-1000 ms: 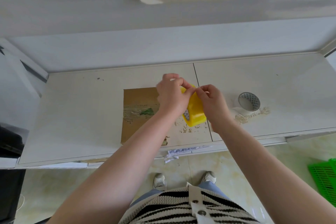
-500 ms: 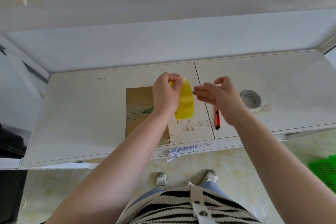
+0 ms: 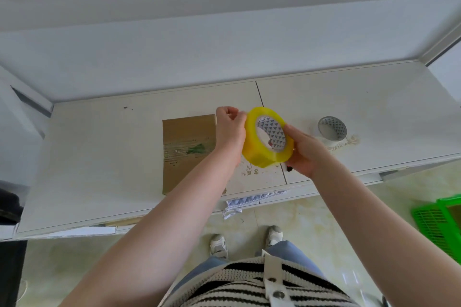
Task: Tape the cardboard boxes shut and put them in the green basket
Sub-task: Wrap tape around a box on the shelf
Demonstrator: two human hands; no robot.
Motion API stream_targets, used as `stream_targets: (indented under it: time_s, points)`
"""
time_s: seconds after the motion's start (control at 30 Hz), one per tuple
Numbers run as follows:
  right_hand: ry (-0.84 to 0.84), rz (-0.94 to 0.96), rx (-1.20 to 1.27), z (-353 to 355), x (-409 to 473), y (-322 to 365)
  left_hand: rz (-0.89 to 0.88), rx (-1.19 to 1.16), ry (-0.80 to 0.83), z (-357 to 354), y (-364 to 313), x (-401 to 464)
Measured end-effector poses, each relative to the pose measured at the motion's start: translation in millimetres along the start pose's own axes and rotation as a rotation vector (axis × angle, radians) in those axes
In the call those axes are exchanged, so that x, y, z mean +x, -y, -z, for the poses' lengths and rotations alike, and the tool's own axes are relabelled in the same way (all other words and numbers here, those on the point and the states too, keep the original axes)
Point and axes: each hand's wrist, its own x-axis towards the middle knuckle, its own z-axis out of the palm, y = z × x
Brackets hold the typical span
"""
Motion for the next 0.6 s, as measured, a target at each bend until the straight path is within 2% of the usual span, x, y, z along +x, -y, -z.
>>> stream_targets:
  time_s: [0.07,0.13,0.23,0.43,0.6]
  points:
    - [-0.064,0.02,-0.029,11.9,5.0,2.7,-0.168,0.36,-0.051,-2.5,7.2,8.2]
    - [-0.125,0.017,-0.075,22.1,10.3,5.5,-0.299,0.602,-0.046,-4.4,13.9,8.3]
    - [-0.127,0.0,-0.117,34.9,20.7,9.1,-0.324,0.809,0.021,-14.7,24.3,4.3]
    - [-0.009,-0.009,-0.282,49.0,41.9,13.5,-0.177,0.983,-0.032,-37.5,40.5,20.0]
    - [0.039,-0.032,-0.32,54.5,61.4,6.9,-0.104,0.981,-0.061,-51.5,49.9,27.3]
